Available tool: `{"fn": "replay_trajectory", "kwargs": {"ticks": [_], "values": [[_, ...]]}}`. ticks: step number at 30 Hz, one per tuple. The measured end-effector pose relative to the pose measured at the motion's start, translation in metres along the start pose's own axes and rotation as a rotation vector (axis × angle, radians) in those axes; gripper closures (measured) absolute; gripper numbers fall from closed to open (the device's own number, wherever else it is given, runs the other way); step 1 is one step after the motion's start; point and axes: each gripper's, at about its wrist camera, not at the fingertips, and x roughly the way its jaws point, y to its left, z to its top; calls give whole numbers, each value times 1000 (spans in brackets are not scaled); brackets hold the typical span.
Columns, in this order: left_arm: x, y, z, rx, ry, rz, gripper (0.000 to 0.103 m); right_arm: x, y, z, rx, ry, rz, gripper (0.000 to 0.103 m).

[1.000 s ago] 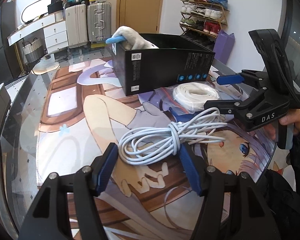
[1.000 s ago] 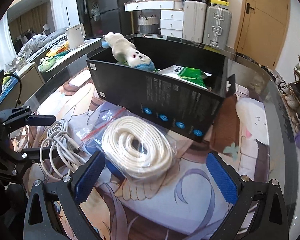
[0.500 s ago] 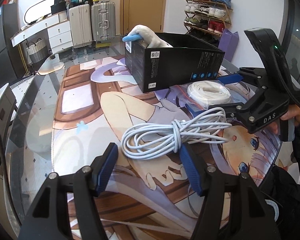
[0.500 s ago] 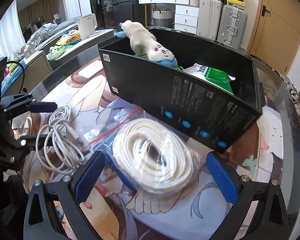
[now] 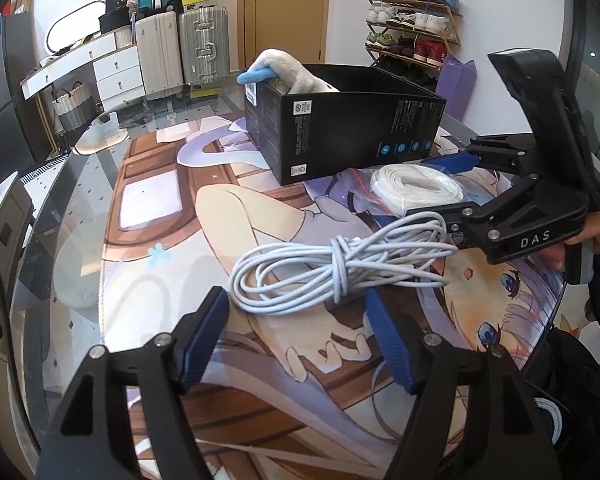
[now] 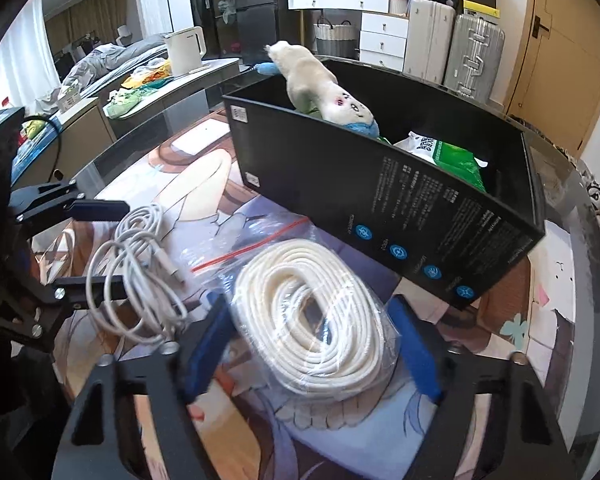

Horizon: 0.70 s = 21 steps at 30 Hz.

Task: Organize soft objects
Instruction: 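Lower the right tool onto the bagged white rope coil while the left tool grips the cable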

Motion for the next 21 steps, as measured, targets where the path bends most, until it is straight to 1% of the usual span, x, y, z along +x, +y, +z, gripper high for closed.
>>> {"fn": "replay_trajectory", "kwargs": {"ticks": [1,3,4,6,8,10,12,18,21], "values": [[1,-1,0,5,1,0,26,-3,0,-3,-3,-2,6,35],[1,-4,0,14,3,10,26,-7,2,-8,-4,-7,5,43],[1,-4,0,14,4,11,25,-9,3,-11,-2,-11,8,45],[0,-3,0,0,3,-2,24,-14,3,-17,11,-22,5,50],[-1,1,2,-29,2,-31,21,-19,2,-24,20,-30,1,52],[-1,4,3,-52,1,-50,16,-23,0,-30,33,-35,-2,52],[0,4,4,-66,0,-50,16,-26,-1,-35,42,-38,-3,52],[7,2,9,-97,10,9,14,-30,-3,-41,56,-50,-3,52],[12,-1,14,-111,17,11,13,-30,-5,-42,57,-53,0,52]]}}
